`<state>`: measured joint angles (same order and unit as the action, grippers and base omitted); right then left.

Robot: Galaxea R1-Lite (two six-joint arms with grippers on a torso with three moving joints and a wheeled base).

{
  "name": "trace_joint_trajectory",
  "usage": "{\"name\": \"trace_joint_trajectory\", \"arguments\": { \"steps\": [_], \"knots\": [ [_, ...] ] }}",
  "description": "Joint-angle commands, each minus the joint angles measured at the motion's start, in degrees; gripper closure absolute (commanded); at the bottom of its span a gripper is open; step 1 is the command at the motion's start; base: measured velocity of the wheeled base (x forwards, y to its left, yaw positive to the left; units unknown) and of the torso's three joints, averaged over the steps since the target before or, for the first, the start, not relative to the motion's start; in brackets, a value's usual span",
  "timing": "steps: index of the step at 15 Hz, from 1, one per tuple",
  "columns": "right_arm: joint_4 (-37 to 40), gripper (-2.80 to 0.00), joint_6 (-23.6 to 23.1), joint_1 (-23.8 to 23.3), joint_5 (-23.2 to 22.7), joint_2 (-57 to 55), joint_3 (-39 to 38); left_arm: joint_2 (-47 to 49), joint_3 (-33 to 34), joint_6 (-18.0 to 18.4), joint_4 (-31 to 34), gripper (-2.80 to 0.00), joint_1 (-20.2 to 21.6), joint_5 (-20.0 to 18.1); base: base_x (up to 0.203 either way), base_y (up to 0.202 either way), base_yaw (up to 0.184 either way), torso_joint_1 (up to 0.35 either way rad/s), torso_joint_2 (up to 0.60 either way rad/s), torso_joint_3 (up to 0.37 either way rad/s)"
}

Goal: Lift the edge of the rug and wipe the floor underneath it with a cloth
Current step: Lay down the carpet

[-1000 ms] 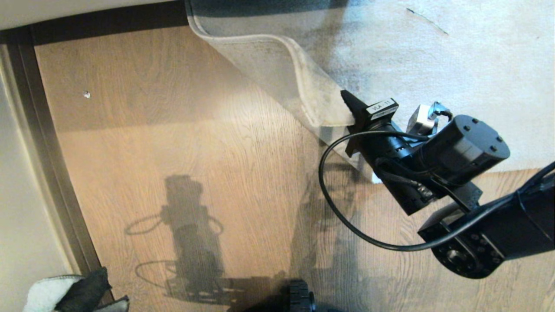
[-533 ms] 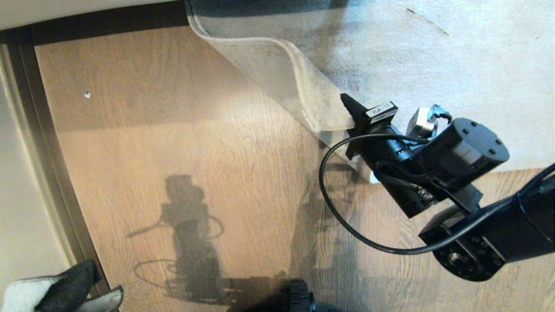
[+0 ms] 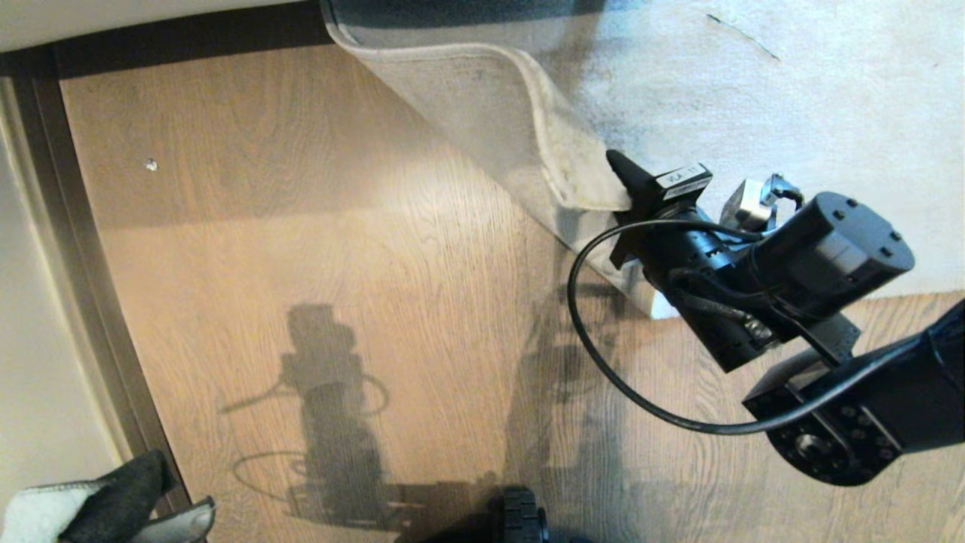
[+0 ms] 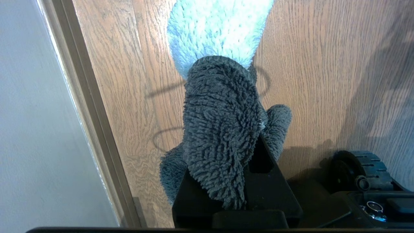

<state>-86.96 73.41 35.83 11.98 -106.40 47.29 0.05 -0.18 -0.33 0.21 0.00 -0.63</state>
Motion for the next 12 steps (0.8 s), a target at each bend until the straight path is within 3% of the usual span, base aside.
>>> {"name": "trace_joint_trajectory", "arguments": {
  "steps": [1,5,6,7,12],
  "knots": [
    [-2.69,0.0,0.59,0.12,-0.12,1.46,-0.14,-0.05,0.01,-0.02,0.05,0.0,0.0,0.01,0.0,0.0,0.0,0.0,0.0,0.0],
    [-2.28,0.0,0.59,-0.04,-0.03,1.47,-1.27,-0.05,0.01,-0.02,0.06,0.0,0.0,0.02,0.0,0.0,0.0,0.0,0.0,0.0],
    [-2.38,-0.53,0.59,-0.06,-0.03,1.46,-1.61,-0.05,0.01,-0.02,-0.03,0.0,0.0,-0.05,0.0,0.0,0.0,0.0,0.0,0.0],
    [-2.67,-2.8,1.12,-0.06,-0.04,1.61,-2.01,-0.05,0.01,-0.02,-0.03,0.0,0.0,-0.05,0.0,0.0,0.0,0.0,0.0,0.0],
    [-2.78,-2.8,2.5,2.47,0.18,0.2,-5.01,-0.05,0.01,-0.02,-0.02,0.0,0.0,0.02,0.0,0.0,0.0,0.0,0.0,0.0]
  ]
}}
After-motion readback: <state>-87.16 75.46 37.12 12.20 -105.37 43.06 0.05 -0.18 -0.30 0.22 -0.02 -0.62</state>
